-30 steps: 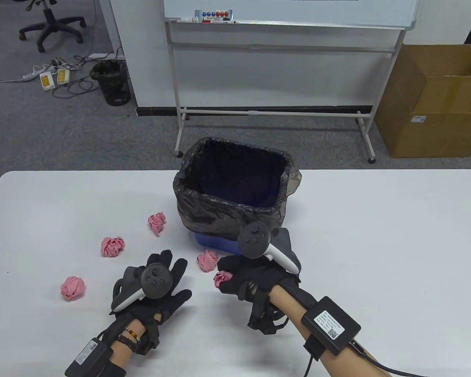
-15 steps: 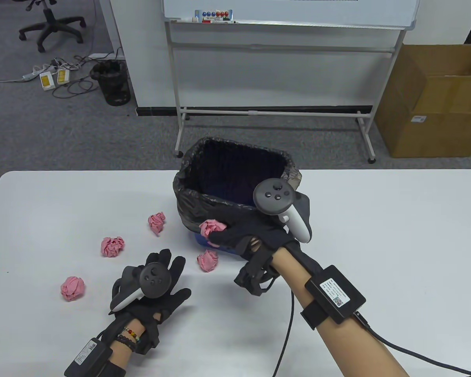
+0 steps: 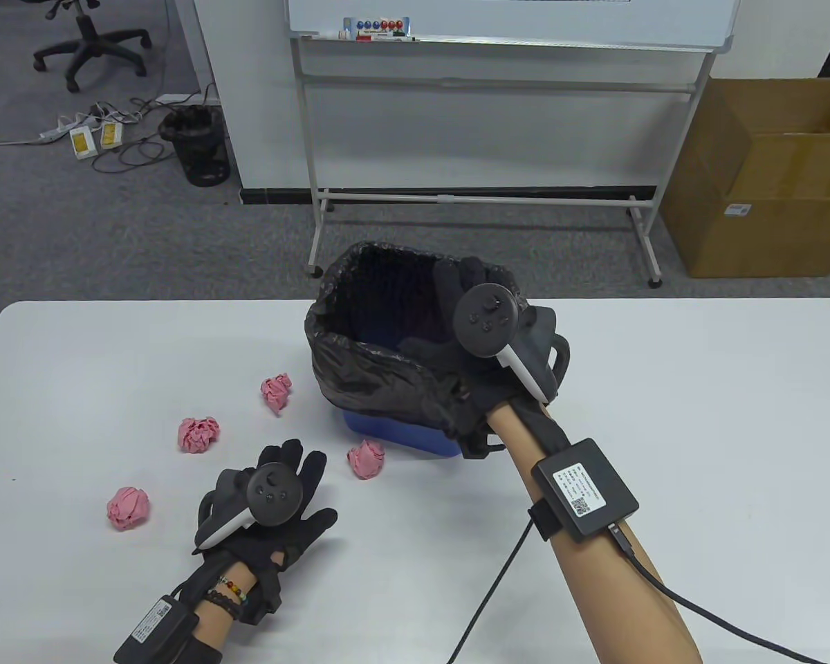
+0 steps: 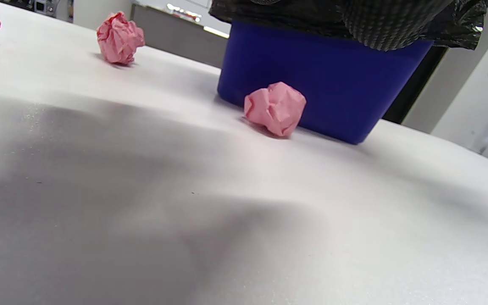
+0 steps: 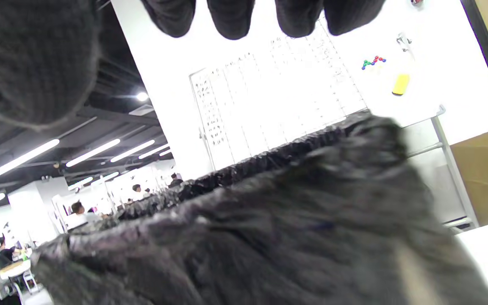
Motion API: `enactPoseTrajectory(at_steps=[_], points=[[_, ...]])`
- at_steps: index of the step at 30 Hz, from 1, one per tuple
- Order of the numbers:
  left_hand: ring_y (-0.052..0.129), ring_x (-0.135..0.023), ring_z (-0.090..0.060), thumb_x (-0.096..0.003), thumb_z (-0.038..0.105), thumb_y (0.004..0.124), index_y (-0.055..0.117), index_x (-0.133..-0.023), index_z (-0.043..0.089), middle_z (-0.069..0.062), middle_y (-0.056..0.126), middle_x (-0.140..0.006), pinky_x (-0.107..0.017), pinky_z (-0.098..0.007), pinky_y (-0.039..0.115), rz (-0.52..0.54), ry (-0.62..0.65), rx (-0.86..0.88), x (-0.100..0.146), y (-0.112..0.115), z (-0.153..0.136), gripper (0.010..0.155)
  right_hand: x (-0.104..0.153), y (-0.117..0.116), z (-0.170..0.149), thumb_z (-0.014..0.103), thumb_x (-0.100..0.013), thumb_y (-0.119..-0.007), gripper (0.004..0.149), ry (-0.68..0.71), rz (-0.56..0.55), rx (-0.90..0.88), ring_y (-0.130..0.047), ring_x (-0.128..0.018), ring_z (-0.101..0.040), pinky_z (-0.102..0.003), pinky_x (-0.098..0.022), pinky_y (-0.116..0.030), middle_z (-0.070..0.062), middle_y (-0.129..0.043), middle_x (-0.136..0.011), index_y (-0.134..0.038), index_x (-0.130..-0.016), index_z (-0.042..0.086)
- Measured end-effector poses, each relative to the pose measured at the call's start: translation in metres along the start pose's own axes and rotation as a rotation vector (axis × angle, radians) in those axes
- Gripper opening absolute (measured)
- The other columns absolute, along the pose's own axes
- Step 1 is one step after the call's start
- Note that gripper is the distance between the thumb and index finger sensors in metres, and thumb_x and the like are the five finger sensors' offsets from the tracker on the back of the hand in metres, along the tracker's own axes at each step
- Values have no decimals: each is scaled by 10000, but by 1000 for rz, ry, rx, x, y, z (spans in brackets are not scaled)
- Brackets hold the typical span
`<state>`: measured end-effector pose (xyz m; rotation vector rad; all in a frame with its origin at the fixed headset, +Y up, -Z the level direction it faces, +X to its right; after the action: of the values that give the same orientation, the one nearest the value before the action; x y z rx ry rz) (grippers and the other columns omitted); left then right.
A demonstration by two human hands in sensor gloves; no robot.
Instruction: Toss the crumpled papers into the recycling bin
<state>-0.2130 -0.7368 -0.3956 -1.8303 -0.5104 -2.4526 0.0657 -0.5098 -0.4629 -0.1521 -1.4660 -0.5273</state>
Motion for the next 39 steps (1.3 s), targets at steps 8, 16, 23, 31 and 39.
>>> enactPoseTrajectory(at_steps=[8,16,23,31,39], points=[[132,-1080,-483,-481,585,641,283,-1138,220,-187,118,-1206,-709,-718,245,-6,11,-21,0,3,4,832,47,-3,-17,642,-280,-878,1020,40,-3,144,-398,-1134,-424,-575,-777,-465,-21,-364,-1216,-360,-1102,334],[137,-1080,-484,-481,583,643,288,-1137,220,-188,121,-1206,-709,-718,247,2,13,-25,1,3,4,829,76,-6,-43,648,-282,-877,1007,20,6,193,-407,-1132,-422,-575,-774,-474,-7,-370,-1217,-370,-1101,354],[139,-1080,-484,-481,582,643,293,-1136,221,-187,122,-1206,-710,-717,249,2,12,-28,1,3,5,826,95,-16,-68,649,-282,-877,1006,-14,24,208,-413,-1133,-416,-575,-773,-477,-17,-370,-1217,-380,-1102,346],[147,-1080,-485,-480,581,644,306,-1138,221,-192,118,-1202,-711,-714,256,14,6,-28,1,2,4,822,112,-41,-94,656,-280,-872,1018,-49,35,233,-421,-1130,-421,-573,-771,-485,-25,-375,-1215,-374,-1105,327],[146,-1080,-484,-481,582,643,303,-1138,222,-189,114,-1203,-711,-714,255,6,-3,-33,2,3,4,823,123,-66,-114,662,-281,-869,1020,-78,80,242,-425,-1129,-423,-573,-770,-489,-18,-377,-1215,-372,-1106,326]])
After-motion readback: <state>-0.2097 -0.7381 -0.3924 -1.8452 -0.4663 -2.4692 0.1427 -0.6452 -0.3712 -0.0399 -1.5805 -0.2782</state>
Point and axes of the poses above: the tracker on the back of each hand, its own z axis roughly to the thumb side, its own x axis roughly from the fingertips to the wrist, y = z × x, the point moved 4 cm from there along -x, roughly from the wrist to the fingertips
